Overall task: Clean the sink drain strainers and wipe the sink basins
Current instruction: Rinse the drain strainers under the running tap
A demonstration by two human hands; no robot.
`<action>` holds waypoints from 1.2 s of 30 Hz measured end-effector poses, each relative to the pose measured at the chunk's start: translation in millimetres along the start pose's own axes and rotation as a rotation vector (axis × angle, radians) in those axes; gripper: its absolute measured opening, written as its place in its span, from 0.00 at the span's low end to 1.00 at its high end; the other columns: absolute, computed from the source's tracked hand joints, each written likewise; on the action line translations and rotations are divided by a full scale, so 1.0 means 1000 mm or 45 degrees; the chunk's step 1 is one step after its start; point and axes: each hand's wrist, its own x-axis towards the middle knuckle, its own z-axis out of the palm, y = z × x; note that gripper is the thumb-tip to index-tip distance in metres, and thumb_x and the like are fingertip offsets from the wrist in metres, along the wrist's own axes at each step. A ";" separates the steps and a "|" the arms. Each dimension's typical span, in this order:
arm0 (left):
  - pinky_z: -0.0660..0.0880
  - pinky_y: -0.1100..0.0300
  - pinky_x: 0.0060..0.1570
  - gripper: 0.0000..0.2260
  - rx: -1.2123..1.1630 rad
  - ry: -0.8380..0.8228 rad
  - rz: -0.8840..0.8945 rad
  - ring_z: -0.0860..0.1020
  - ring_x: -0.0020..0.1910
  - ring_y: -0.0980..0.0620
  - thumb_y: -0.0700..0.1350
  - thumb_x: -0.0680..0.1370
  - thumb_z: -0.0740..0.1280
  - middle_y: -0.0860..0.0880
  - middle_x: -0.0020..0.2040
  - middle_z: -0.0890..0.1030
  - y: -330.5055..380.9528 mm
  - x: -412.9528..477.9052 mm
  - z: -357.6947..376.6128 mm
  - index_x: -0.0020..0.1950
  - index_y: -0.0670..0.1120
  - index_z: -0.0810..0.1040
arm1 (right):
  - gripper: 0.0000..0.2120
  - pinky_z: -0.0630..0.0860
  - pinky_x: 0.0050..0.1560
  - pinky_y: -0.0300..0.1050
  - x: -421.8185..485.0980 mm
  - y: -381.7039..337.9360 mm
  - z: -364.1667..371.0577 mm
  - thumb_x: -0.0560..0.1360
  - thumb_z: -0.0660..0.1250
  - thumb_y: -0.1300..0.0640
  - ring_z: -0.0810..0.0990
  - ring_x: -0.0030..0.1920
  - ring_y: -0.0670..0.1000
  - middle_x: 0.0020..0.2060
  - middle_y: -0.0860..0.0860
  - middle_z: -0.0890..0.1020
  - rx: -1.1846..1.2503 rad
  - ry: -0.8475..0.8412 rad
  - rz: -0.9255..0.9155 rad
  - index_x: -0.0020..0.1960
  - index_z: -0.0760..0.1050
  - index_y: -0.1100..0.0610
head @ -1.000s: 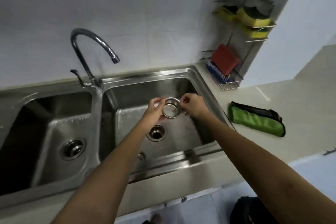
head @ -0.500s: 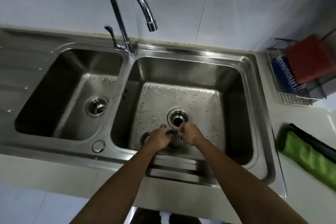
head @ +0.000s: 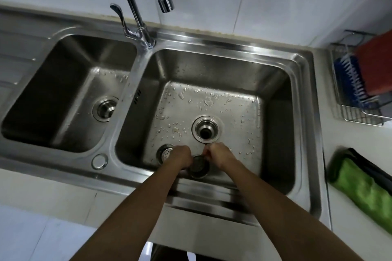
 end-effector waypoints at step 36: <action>0.44 0.48 0.75 0.27 0.511 0.349 1.067 0.39 0.77 0.49 0.53 0.83 0.46 0.47 0.78 0.39 0.266 -0.063 0.004 0.78 0.46 0.39 | 0.15 0.73 0.45 0.51 -0.232 0.149 -0.198 0.81 0.56 0.48 0.79 0.50 0.64 0.50 0.60 0.82 0.002 1.373 0.483 0.53 0.77 0.56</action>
